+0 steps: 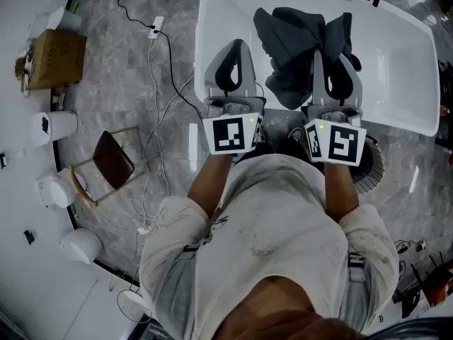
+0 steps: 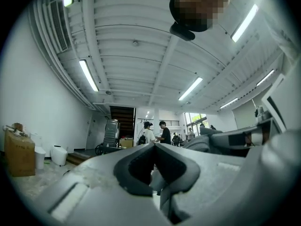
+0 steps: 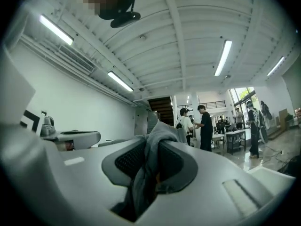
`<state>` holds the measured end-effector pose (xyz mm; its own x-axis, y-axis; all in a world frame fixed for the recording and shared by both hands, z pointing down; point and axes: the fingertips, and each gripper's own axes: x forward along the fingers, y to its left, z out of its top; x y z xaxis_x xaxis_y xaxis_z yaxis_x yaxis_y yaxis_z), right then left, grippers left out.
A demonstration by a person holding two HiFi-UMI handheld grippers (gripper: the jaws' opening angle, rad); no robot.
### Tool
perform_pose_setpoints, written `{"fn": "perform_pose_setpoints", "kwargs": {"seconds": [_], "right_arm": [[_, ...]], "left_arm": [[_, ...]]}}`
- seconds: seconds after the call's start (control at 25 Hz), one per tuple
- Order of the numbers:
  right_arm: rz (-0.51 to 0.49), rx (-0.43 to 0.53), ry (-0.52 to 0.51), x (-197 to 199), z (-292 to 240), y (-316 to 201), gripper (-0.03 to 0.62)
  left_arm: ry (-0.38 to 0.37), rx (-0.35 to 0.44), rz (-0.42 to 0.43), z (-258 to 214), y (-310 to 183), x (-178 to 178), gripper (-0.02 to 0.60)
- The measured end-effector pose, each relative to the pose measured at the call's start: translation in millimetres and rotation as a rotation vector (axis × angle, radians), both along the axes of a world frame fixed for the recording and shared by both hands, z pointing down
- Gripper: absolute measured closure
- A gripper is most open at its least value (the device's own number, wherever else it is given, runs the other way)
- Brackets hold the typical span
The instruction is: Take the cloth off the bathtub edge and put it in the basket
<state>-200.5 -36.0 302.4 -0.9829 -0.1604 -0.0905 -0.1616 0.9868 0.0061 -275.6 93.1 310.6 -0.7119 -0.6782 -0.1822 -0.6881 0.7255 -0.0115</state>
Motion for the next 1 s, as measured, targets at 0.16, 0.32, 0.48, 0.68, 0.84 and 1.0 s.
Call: {"fn": "perform_pose_setpoints", "kwargs": {"seconds": [0.16,0.32,0.48,0.68,0.84,1.0], "right_arm": [[0.031,0.052,-0.053,8,-29,-9,0.522],[0.07,0.057,-0.075,17,-41,-19,0.528],[0.128,0.062,-0.081,36,-45,-35,0.534],[0.226,0.066,-0.093,70,-50,-61,0.534],[0.313,0.1,-0.086,100,-56,-85,0.535],[0.434,0.126,-0.091,144,-65,-114,0.536]], "left_arm": [[-0.037,0.021,0.006,-24,-8,5,0.58],[-0.053,0.036,0.038,-39,-16,9,0.58],[-0.055,0.042,0.09,-42,-36,19,0.58],[-0.049,0.055,0.187,-43,-73,39,0.58],[-0.045,0.059,0.281,-43,-109,58,0.58],[-0.039,0.067,0.386,-44,-150,85,0.58]]}}
